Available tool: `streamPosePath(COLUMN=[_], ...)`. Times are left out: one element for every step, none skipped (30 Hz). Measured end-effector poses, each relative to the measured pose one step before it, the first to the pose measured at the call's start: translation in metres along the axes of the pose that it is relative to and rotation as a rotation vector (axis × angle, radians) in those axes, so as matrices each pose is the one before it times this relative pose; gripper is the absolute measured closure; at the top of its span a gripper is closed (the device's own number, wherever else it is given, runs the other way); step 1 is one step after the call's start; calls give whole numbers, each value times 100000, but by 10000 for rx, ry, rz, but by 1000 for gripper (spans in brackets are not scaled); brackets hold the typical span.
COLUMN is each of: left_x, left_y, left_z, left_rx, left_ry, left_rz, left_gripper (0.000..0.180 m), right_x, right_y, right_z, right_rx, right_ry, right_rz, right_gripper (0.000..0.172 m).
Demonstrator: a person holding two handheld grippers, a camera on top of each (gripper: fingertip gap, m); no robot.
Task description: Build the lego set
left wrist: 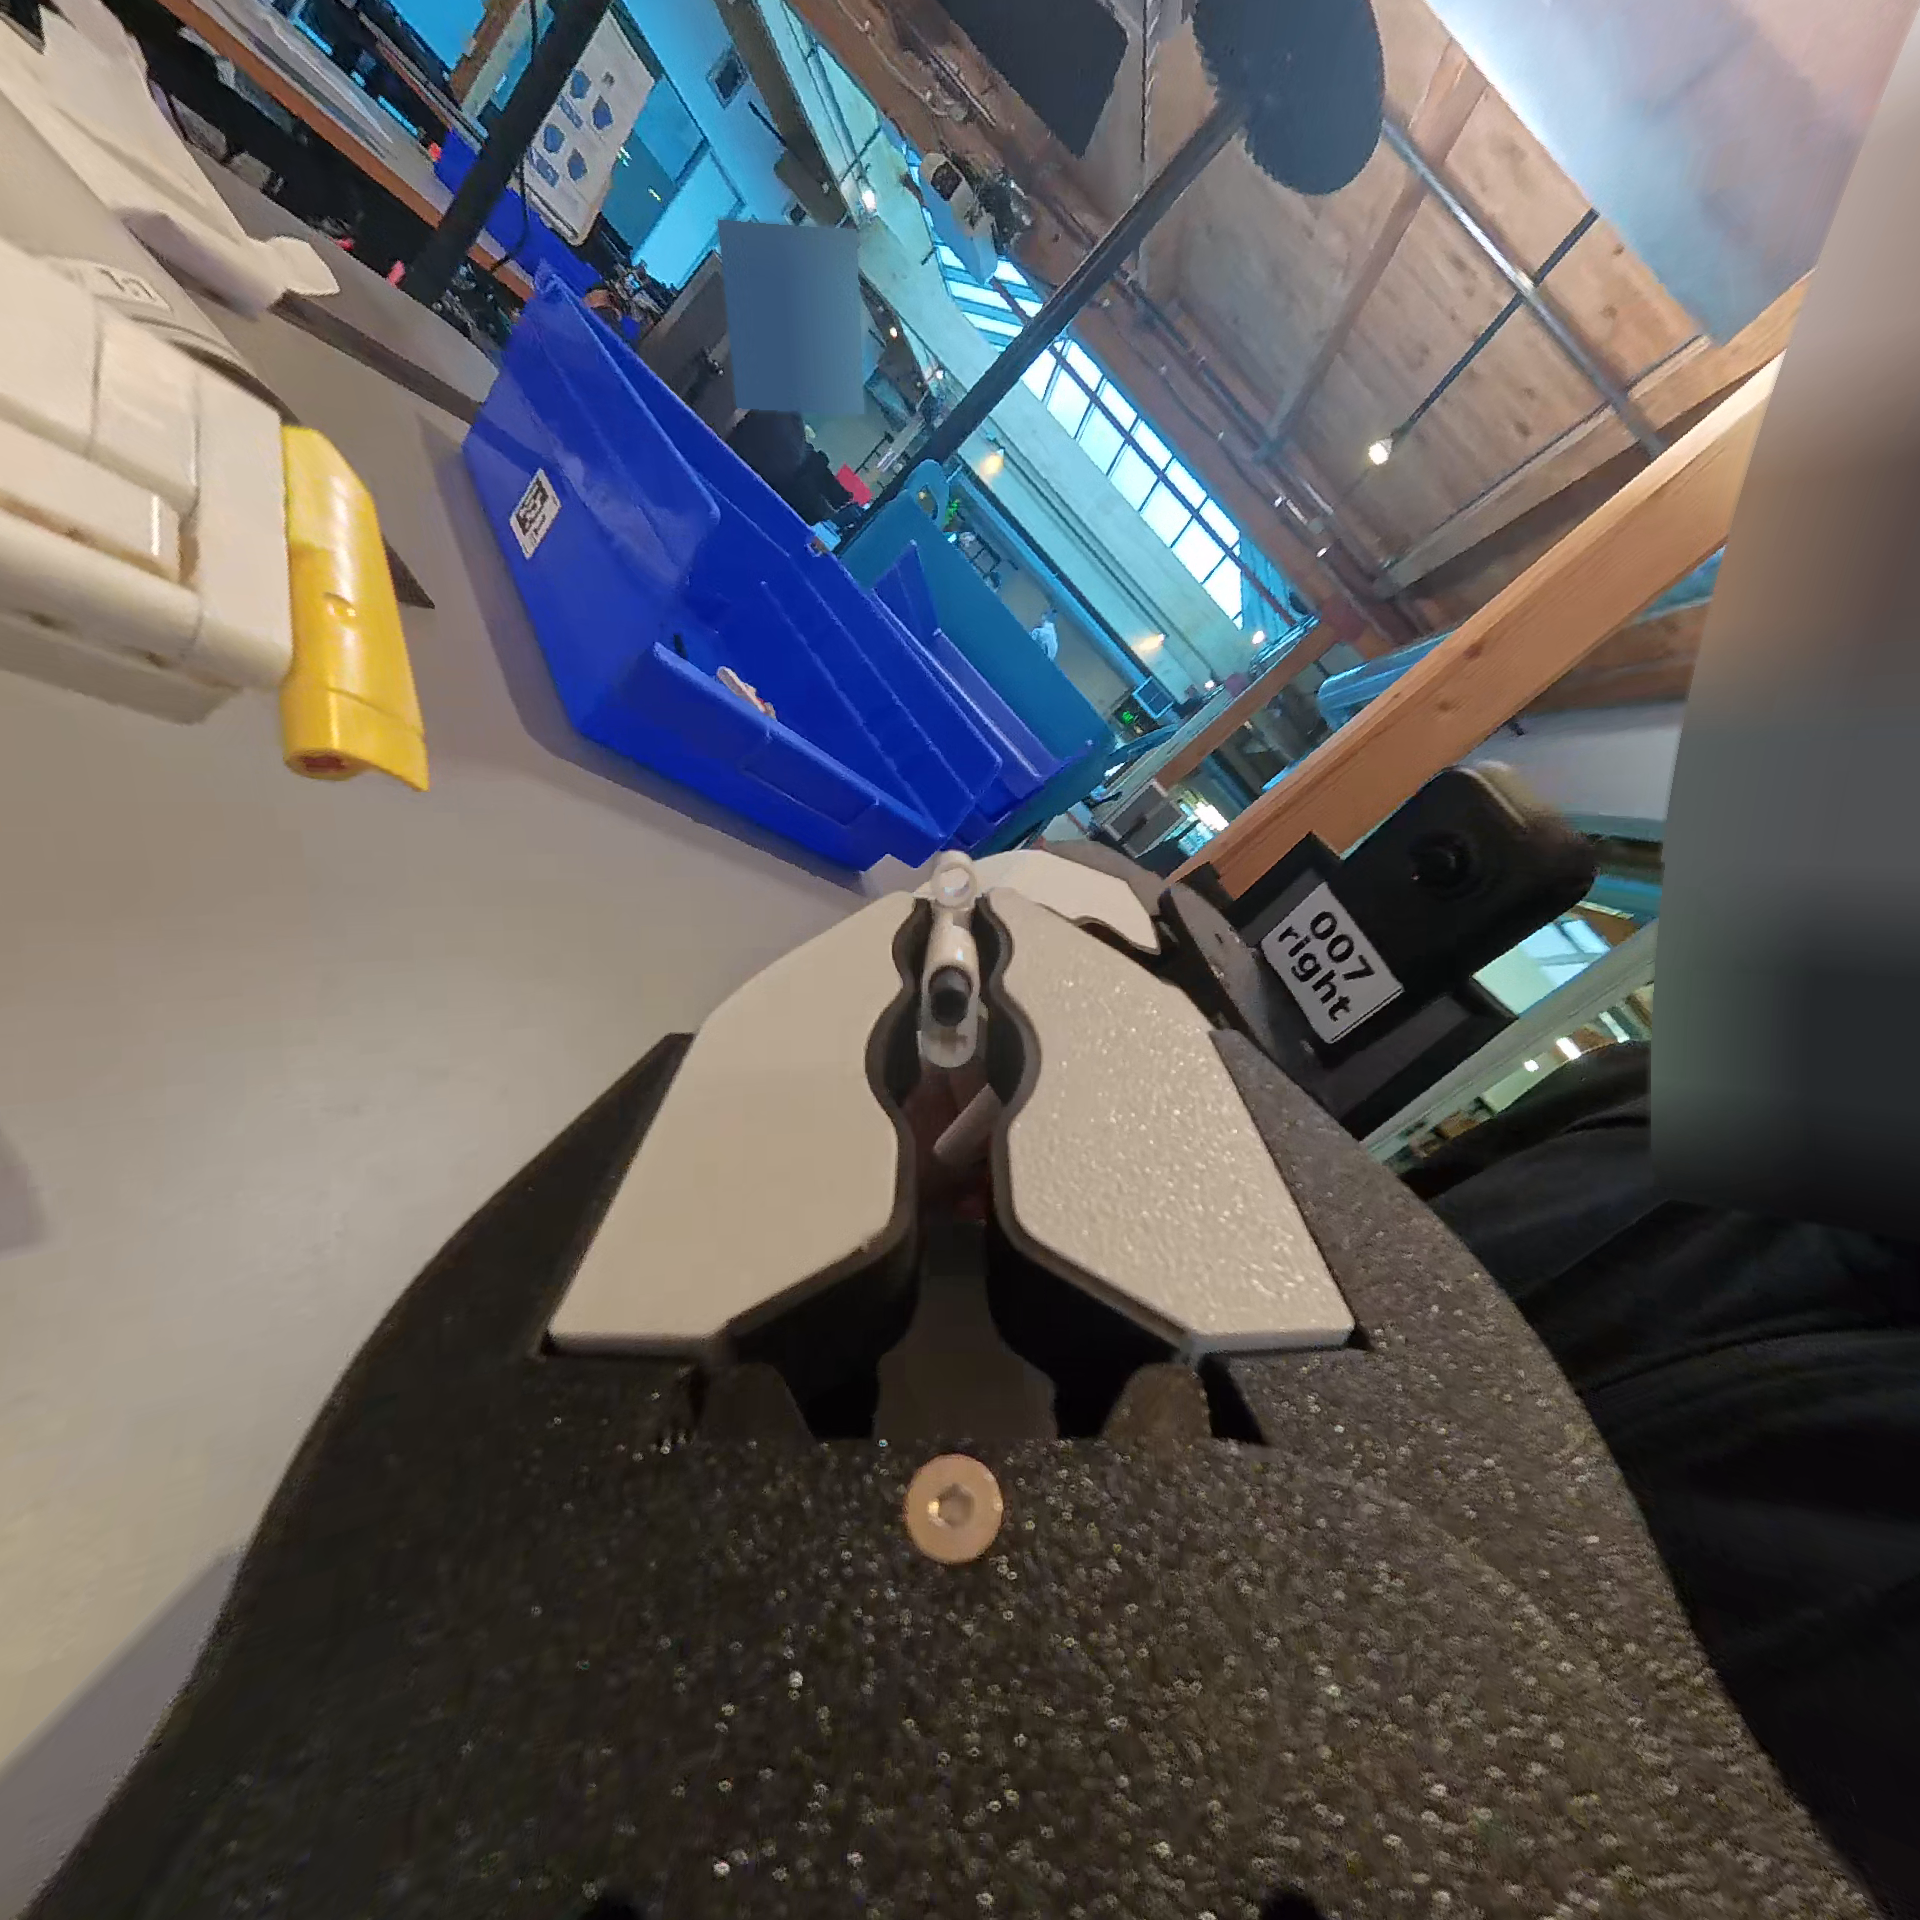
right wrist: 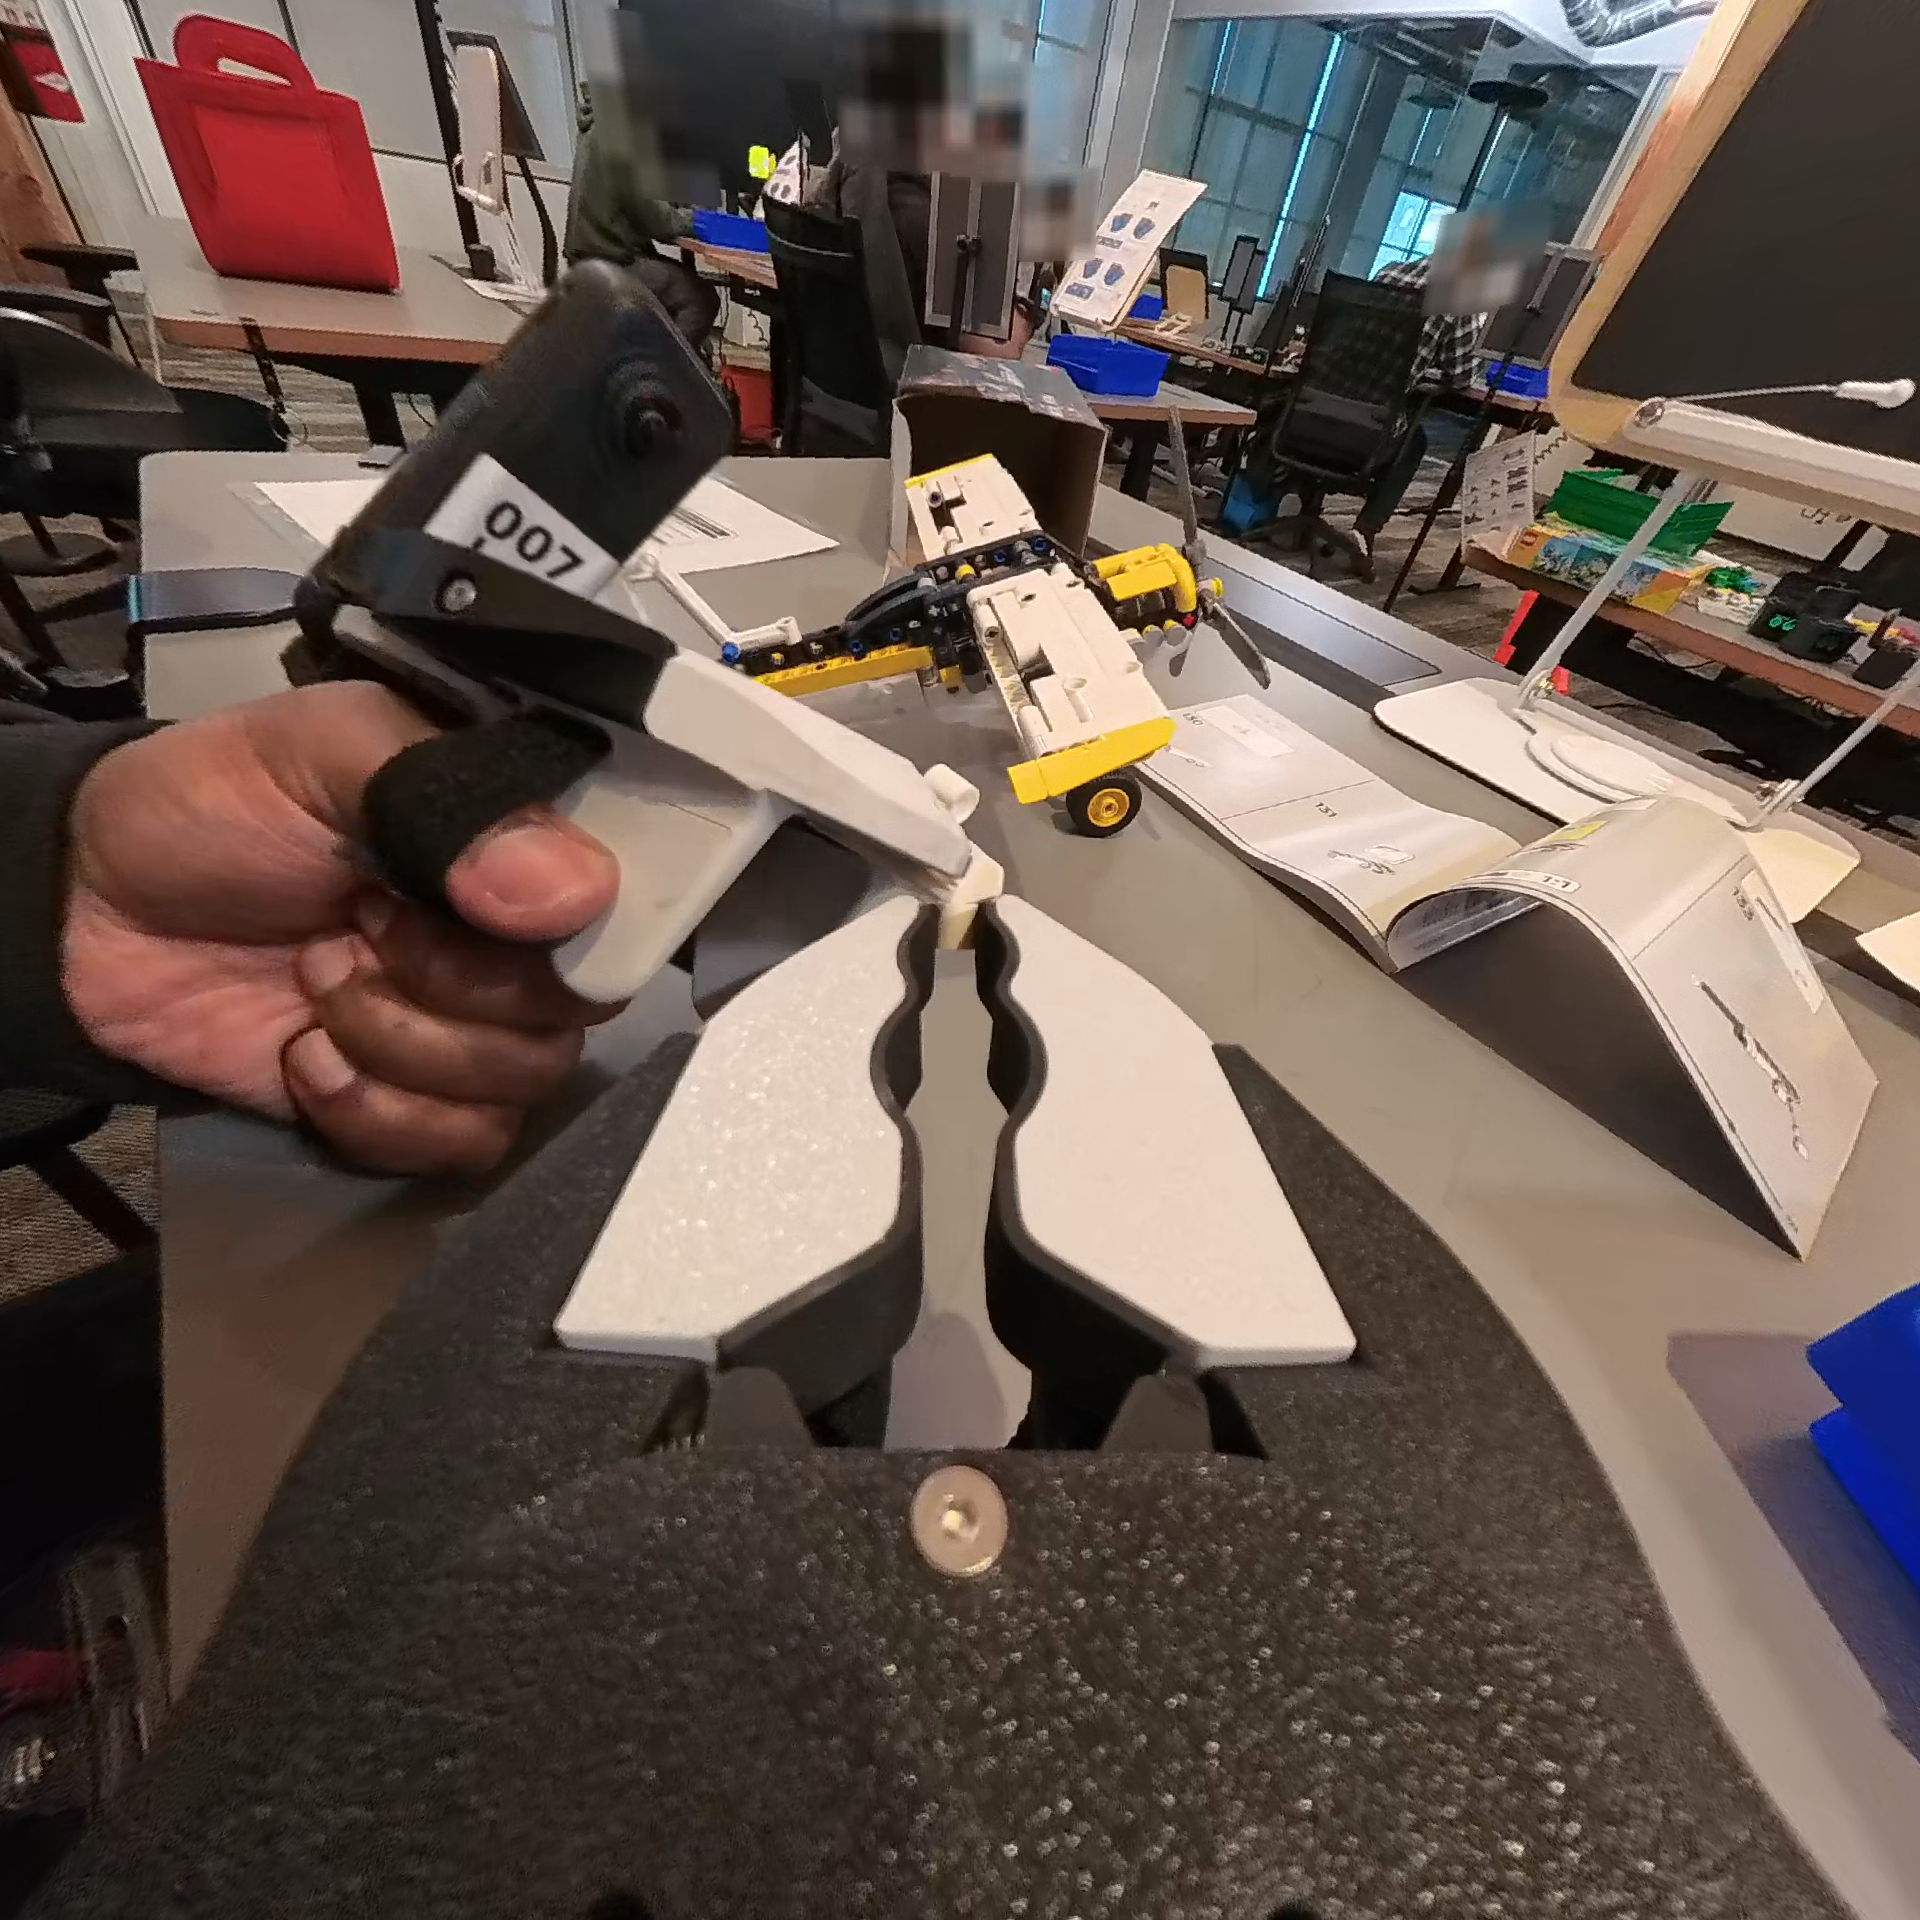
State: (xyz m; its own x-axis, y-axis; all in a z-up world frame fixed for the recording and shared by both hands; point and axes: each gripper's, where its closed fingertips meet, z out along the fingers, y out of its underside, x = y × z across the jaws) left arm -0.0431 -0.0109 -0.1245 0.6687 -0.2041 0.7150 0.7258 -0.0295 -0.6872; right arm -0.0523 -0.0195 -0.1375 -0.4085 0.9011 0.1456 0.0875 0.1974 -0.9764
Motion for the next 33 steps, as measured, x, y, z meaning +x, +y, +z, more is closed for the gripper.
streamPosePath(left_x=[-2,-36,-78,32,-30,28,31,3,-25,-1,-12,-38,-24,114,60,41,-9,23,20,3,13,9,-45,-15,51,-42,-82,-39,-153,-59,48,188,243], left_y=[23,1,-141,-184,-39,180,39,60,44,31,64,87,106,161,6,16,31,16,11,36,32,24,17,-19,-70,-1,78,52,48,38,195,336,392], left_z=[-26,-28,-86,-99,-37,38,11,-3,-14,-5,-8,-2,0,24,-29,-39,-31,-14,-21,-23,-7,-5,-29,-30,-50,-46,-31,-66,-108,-141,-86,-29,15], left_rx=[-51,-15,118,149,-5,-150,-63,-78,-62,-41,-71,-87,-102,-127,-3,-8,-28,-24,-28,-40,-45,-43,-28,-5,37,0,-91,-135,-158,-140,-247,-317,-336], left_ry=[-93,-152,-202,-115,-127,-58,-26,22,30,24,-5,-37,-36,48,5,11,1,16,9,-19,-15,-22,-47,-4,28,-65,-115,-32,-35,88,182,260,254], left_rz=[265,323,352,361,356,316,182,66,-18,-7,42,98,110,89,64,32,4,42,92,120,115,127,106,70,44,94,208,331,359,265,206,297,355], left_gripper=[173,173,173,173,173,173,173,173,173,173,173,173,173,173,173,173,173,173,173,173,173,173,173,172,173,173,173,173,173,173,173,173,173], right_x=[-9,-17,-90,-151,-84,-26,12,-1,12,17,-3,0,4,81,90,-52,-50,-24,-18,-21,-18,-7,-29,-33,-51,-50,-50,-18,104,103,62,100,-59], right_y=[-3,21,-30,-96,-64,-21,26,39,39,15,28,59,76,43,-18,-23,17,11,-32,-9,6,-16,-18,-15,-66,-9,88,47,-81,-147,-129,-143,-195], right_z=[-8,19,17,-11,0,12,12,21,6,-2,-11,4,2,-14,-44,-5,16,7,-13,6,-9,-16,-9,5,-11,8,6,-77,-221,-316,-320,-309,-263], right_rx=[-11,-7,30,61,37,8,-16,-14,-21,-15,-21,-35,-37,-19,13,23,-4,-8,11,2,2,14,13,17,44,15,-31,0,92,111,75,59,68], right_ry=[12,-1,-54,-86,-25,4,7,-13,-2,14,21,5,2,38,27,-42,-9,6,-12,-31,-31,-28,-32,-42,-56,-83,-143,-195,-172,-207,-271,-251,-381], right_rz=[-39,-15,8,12,-19,-42,-7,23,20,-22,-34,-8,21,28,17,27,-1,-27,-5,25,37,37,34,26,24,25,53,97,109,54,11,34,83], right_gripper=[165,165,165,165,165,165,165,165,165,165,165,165,165,165,165,165,165,165,165,165,165,165,165,165,165,165,165,165,165,164,164,164,164])
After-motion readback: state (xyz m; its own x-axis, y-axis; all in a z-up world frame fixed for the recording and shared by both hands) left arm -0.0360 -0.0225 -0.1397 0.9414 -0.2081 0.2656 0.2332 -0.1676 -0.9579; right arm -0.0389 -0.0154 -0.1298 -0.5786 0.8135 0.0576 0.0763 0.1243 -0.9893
